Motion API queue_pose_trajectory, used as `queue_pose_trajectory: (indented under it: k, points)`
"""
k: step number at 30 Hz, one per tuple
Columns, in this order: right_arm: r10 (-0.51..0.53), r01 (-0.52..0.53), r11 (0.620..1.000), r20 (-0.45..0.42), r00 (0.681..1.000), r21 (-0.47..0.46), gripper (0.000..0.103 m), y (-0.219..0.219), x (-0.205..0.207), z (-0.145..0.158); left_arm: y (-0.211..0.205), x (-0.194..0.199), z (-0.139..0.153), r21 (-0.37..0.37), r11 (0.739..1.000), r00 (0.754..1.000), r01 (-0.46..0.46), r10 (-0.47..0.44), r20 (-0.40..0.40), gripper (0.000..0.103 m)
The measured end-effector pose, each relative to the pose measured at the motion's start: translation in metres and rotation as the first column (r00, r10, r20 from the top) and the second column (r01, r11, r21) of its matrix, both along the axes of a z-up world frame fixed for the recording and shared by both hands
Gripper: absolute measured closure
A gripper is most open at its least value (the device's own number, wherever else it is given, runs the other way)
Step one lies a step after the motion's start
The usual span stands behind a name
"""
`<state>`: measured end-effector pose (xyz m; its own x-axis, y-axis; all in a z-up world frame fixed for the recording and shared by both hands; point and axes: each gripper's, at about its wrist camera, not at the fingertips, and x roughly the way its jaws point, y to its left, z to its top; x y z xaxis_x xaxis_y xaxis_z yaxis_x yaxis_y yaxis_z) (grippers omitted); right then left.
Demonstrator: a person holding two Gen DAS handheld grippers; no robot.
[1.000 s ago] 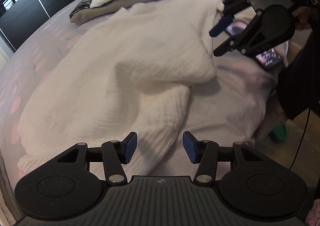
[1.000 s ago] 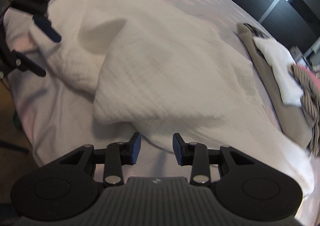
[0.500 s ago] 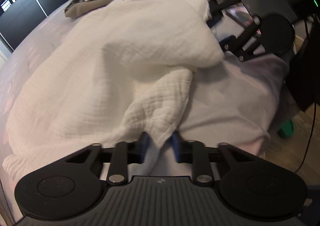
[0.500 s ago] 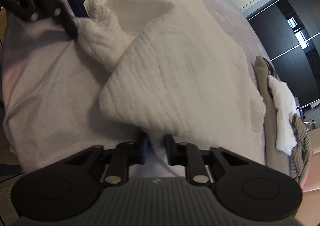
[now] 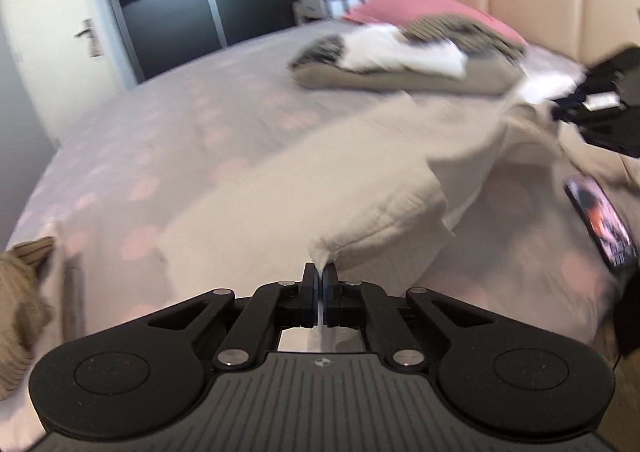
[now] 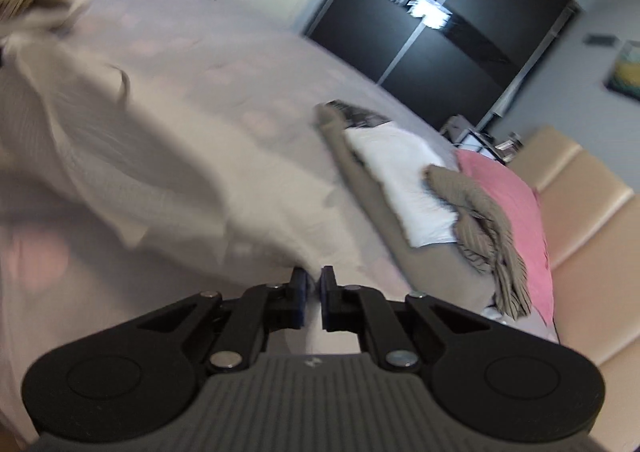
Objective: Fold clothes
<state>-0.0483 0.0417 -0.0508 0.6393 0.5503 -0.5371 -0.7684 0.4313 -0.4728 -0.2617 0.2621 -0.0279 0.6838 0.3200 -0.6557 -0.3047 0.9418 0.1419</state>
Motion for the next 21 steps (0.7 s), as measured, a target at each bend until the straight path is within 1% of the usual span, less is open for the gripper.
queue_pose_trajectory:
  k: [2, 3, 6, 9, 11, 15, 19, 21]
  points:
    - [-0.009, 0.010, 0.997, -0.012, 1.000, 0.075, 0.096, -0.001, -0.001, 0.023, 0.013, -0.005, 0.021, -0.007, 1.000, 0.998, -0.028, 0.029, 0.050, 0.103]
    - [-0.007, 0.007, 0.995, 0.002, 1.000, 0.104, 0.096, 0.000, -0.006, 0.034, 0.017, -0.007, 0.033, 0.001, 0.999, 0.996, -0.039, 0.039, 0.076, 0.103]
    - [-0.002, -0.010, 0.981, 0.061, 0.998, 0.191, 0.096, 0.002, -0.023, 0.071, 0.026, -0.009, 0.070, 0.033, 0.997, 0.986, -0.071, 0.066, 0.155, 0.103]
    - [-0.013, -0.022, 0.961, 0.125, 0.992, 0.277, 0.097, 0.002, -0.041, 0.114, 0.031, -0.018, 0.111, 0.057, 0.993, 0.965, -0.102, 0.085, 0.250, 0.103]
    - [-0.033, -0.027, 0.943, 0.173, 0.984, 0.332, 0.097, -0.003, -0.053, 0.145, 0.034, -0.025, 0.139, 0.072, 0.990, 0.945, -0.123, 0.095, 0.313, 0.103]
    - [-0.095, -0.033, 0.894, 0.260, 0.961, 0.448, 0.097, -0.020, -0.081, 0.206, 0.022, -0.045, 0.197, 0.139, 0.980, 0.899, -0.140, 0.067, 0.433, 0.103]
    - [-0.161, -0.046, 0.827, 0.315, 0.935, 0.560, 0.097, -0.048, -0.116, 0.262, 0.003, -0.070, 0.249, 0.175, 0.974, 0.839, -0.142, 0.025, 0.544, 0.103]
    - [-0.188, -0.066, 0.798, 0.352, 0.917, 0.599, 0.097, -0.060, -0.134, 0.284, -0.007, -0.084, 0.271, 0.194, 0.970, 0.808, -0.145, 0.003, 0.589, 0.103]
